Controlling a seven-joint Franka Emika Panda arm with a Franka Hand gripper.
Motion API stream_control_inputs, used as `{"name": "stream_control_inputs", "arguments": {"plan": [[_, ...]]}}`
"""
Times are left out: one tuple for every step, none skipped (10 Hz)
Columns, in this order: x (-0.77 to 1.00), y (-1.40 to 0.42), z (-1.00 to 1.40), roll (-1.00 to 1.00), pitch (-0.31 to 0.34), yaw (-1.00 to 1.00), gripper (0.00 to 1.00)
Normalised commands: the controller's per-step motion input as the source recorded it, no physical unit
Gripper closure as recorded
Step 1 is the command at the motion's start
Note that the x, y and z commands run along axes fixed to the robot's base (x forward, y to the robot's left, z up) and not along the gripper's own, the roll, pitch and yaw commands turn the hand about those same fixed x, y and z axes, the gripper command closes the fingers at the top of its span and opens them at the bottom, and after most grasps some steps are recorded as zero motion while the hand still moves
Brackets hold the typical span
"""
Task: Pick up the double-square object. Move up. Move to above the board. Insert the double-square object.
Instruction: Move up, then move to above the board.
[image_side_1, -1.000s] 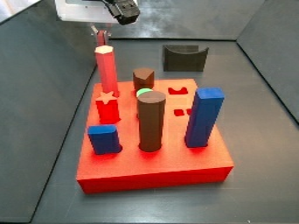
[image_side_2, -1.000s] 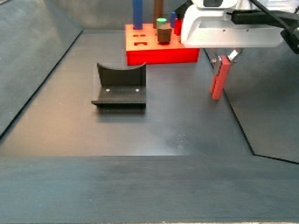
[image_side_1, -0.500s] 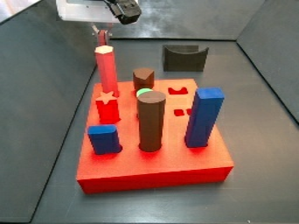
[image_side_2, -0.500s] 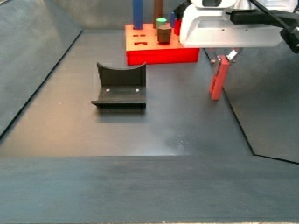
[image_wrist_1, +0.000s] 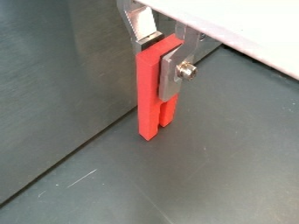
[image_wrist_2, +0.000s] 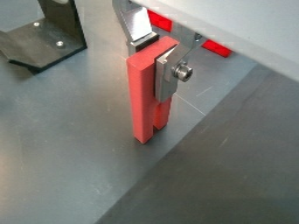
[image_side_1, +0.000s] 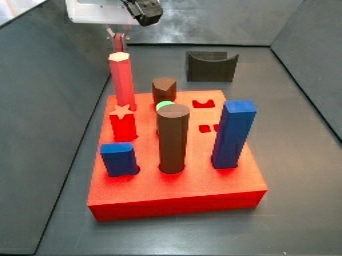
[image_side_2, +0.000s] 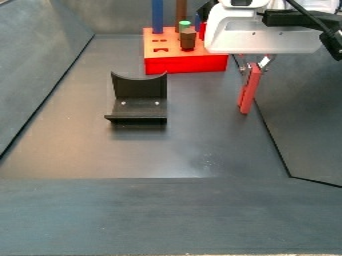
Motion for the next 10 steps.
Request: {"name": "stream_control_inputs", "arguments": {"plan": [[0.00,0.00,0.83,0.00,-0.001,0.03,1.00],[-0.04,-0.01,0.72,0.00,0.023,0.04,1.00],[-0.04,-0.01,0.61,0.01,0.029,0.03,1.00],[-0.03,0.00,0.48,0.02,0.031,0.03,1.00],[-0.03,0.00,0.28,0.04,0.032,0.02,1.00],[0.17,-0.20,1.00,0.30,0.168,0.48,1.00],[0.18,-0.21,1.00,0.31,0.173,0.45,1.00],[0.17,-0.19,1.00,0.30,0.178,0.31,1.00],[0.15,-0.17,1.00,0.24,0.143,0.21,1.00],[0.13,-0.15,1.00,0.18,0.101,0.14,1.00]]}}
